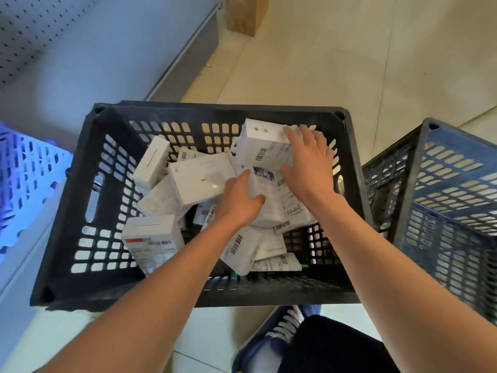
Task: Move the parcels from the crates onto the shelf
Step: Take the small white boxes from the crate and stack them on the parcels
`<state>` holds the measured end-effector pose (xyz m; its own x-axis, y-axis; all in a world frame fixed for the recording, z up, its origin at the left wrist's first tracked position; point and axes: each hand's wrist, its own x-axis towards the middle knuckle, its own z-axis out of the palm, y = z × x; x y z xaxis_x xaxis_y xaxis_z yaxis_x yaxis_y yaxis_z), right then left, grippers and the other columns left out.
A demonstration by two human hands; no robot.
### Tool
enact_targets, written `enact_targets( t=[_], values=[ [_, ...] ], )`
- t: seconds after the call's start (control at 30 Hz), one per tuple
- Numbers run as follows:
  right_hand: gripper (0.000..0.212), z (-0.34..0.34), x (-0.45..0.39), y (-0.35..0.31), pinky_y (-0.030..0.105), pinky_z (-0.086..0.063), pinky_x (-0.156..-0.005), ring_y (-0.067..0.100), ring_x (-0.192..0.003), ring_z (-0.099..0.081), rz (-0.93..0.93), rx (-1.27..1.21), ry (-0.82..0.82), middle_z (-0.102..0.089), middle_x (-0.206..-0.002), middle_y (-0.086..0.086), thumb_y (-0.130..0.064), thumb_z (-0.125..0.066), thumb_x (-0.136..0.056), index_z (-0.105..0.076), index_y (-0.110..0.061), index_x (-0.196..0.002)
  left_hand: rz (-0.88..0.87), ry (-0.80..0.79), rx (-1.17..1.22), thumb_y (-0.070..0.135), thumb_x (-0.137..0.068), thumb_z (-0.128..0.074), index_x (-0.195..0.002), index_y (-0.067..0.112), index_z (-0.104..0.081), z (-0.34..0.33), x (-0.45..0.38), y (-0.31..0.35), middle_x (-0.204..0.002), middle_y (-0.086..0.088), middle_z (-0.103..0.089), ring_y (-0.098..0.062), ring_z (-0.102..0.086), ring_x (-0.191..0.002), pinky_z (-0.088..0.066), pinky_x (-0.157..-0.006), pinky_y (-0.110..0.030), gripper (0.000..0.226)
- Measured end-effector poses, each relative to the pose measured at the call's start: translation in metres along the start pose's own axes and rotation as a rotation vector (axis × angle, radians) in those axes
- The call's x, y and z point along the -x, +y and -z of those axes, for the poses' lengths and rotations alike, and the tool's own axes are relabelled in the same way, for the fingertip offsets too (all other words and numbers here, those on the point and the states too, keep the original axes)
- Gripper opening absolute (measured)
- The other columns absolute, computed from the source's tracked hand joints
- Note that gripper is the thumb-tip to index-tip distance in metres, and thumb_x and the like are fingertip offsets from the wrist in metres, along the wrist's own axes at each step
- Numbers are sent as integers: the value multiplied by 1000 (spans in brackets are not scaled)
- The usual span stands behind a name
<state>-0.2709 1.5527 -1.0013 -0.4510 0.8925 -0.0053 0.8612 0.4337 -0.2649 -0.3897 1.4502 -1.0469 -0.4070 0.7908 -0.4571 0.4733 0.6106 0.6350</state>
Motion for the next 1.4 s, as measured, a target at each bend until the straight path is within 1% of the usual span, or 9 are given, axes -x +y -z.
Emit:
enact_targets(
  t=[0.3, 0.47, 0.63, 0.73, 0.97, 1.2, 1.27, 1.33, 1.4],
  values=[
    [77, -10, -3, 13, 56, -26, -114, 38, -141, -30, 38, 88, 16, -33, -158, 12, -26, -67, -92, -27, -29, -158, 9, 64, 41, 26, -88, -75, -157, 27, -29, -13, -5, 3, -145, -8, -45, -29, -47, -132, -42, -108, -45, 82],
    [68, -12, -4, 18, 54, -29, -112, 35, -133, -37, 39, 79, 95, -42, -147, 12, -25, -69, -91, -39, -26, -153, 27, 49, 103, 20, -89, -76, -158, 26, -30, -9, -4, 3, -149, -5, -45, -26, -46, -135, -42, -109, -41, 83],
    [59, -13, -3, 15, 60, -12, -123, 34, -153, -19, 86, -28, 64, -34, -160, 10, -17, -66, -93, -43, -18, -147, 45, 32, 165, 17, -88, -77, -157, 28, -33, -5, -1, 5, -152, -2, -46, -25, -45, -138, -42, -113, -46, 83],
    [60, -9, -2, 14, 63, -8, -123, 29, -149, -26, 78, -100, 15, -40, -155, 6, -16, -64, -94, -40, -18, -149, 61, 22, 202, 14, -89, -75, -158, 25, -32, -2, 3, 8, -156, 0, -43, -24, -41, -142, -38, -116, -43, 83],
    [62, -3, 15, 13, 50, -37, -114, 29, -135, -39, 85, -268, 98, -47, -145, 8, -13, -68, -92, -44, -20, -148, 69, 25, 333, 9, -92, -71, -158, 27, -28, 13, 19, 15, -155, 2, -43, -24, -42, -141, -39, -116, -42, 81],
    [60, 12, 39, -17, 49, -37, -111, 24, -132, -42, 89, -302, 157, -49, -144, 5, -19, -70, -92, -47, -22, -148, 39, 102, 353, 12, -91, -73, -158, 30, -31, 54, 60, 0, -158, 3, -40, -23, -40, -142, -38, -116, -41, 81],
    [60, 18, 47, -29, 47, -37, -110, 22, -132, -41, 94, -327, 152, -47, -144, 4, -21, -69, -94, -46, -23, -149, 54, 150, 334, 12, -93, -72, -158, 30, -31, 71, 77, -9, -160, 3, -35, -23, -37, -144, -42, -110, -33, 80],
    [58, 25, 56, -42, 46, -37, -110, 21, -132, -40, 91, -359, 144, -46, -145, 3, -25, -66, -96, -45, -24, -150, 77, 186, 339, 10, -94, -70, -158, 31, -30, 87, 95, -18, -161, 2, -32, -24, -39, -140, -50, -87, -15, 79],
    [56, 35, 66, -59, 46, -37, -109, 22, -131, -40, 107, -410, 128, -45, -145, 4, -26, -64, -98, -44, -24, -151, 98, 236, 338, 9, -94, -68, -158, 31, -29, 105, 115, -29, -161, -1, -32, -25, -41, -139, -47, -81, -12, 79]
  ],
)
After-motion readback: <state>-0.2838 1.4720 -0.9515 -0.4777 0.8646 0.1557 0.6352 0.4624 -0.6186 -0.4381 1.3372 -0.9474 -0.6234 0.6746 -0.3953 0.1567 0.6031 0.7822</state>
